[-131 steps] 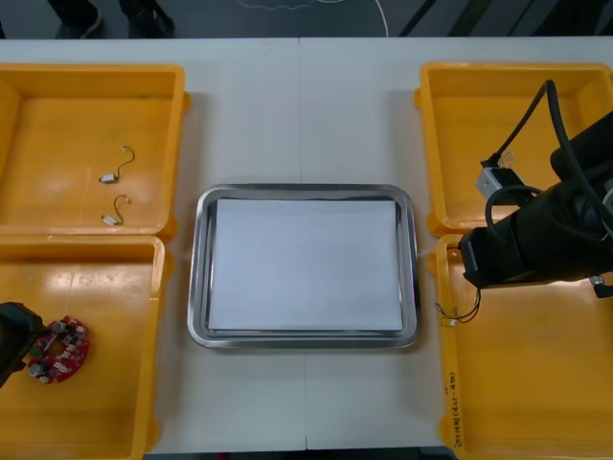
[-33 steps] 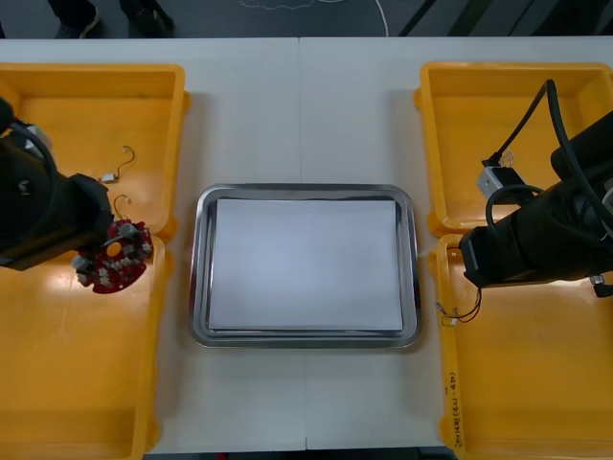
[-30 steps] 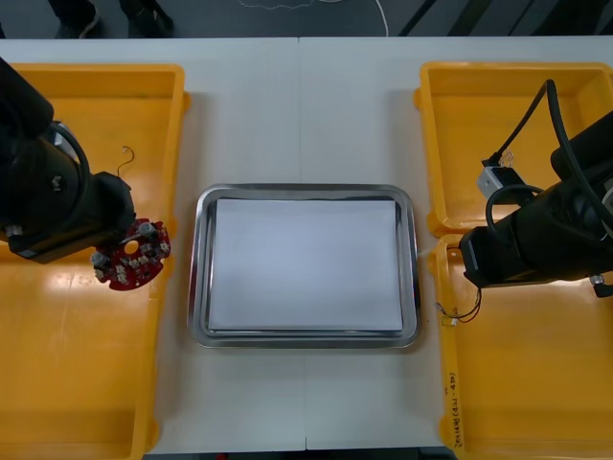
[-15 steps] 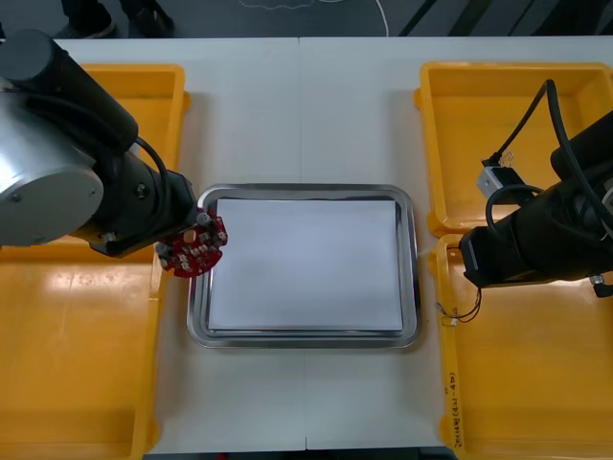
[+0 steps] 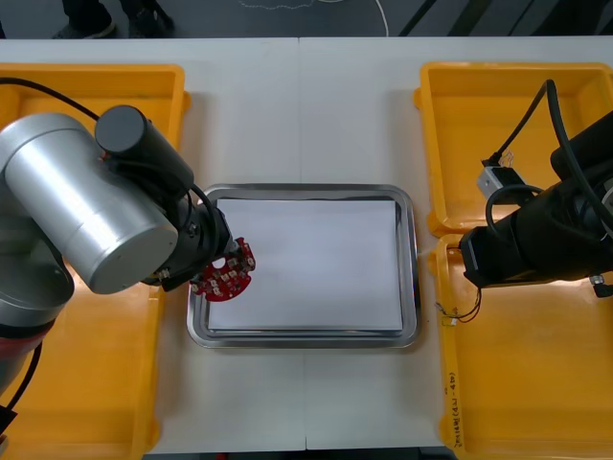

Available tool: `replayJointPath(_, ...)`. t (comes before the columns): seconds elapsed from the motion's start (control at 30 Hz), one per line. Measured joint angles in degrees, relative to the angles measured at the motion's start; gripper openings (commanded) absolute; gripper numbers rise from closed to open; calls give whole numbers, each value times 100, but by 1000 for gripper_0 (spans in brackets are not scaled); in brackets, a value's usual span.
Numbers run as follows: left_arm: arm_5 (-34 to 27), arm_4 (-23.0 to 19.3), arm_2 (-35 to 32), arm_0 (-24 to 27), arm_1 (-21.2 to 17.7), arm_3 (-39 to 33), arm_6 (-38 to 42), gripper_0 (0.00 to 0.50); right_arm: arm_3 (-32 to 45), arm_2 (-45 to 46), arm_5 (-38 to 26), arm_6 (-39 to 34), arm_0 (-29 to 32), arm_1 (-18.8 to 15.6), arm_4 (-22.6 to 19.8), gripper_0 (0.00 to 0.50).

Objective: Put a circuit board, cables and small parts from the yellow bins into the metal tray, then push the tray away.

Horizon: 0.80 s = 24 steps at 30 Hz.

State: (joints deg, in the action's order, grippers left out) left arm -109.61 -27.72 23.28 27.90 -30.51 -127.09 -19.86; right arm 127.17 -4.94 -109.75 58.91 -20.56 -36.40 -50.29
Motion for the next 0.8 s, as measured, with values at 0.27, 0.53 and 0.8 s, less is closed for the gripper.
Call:
replayJointPath(0.27,0,531,546,-29,193,553,-59,0,0,0,0,0,0,0,1,0)
replayJointPath(0.53,145,659,546,-93,465,812,-713,0,0,0,0,0,0,0,3,0)
replayJointPath(0.8,403,661,546,-123,468,846,-1123,0,0,0,0,0,0,0,4,0)
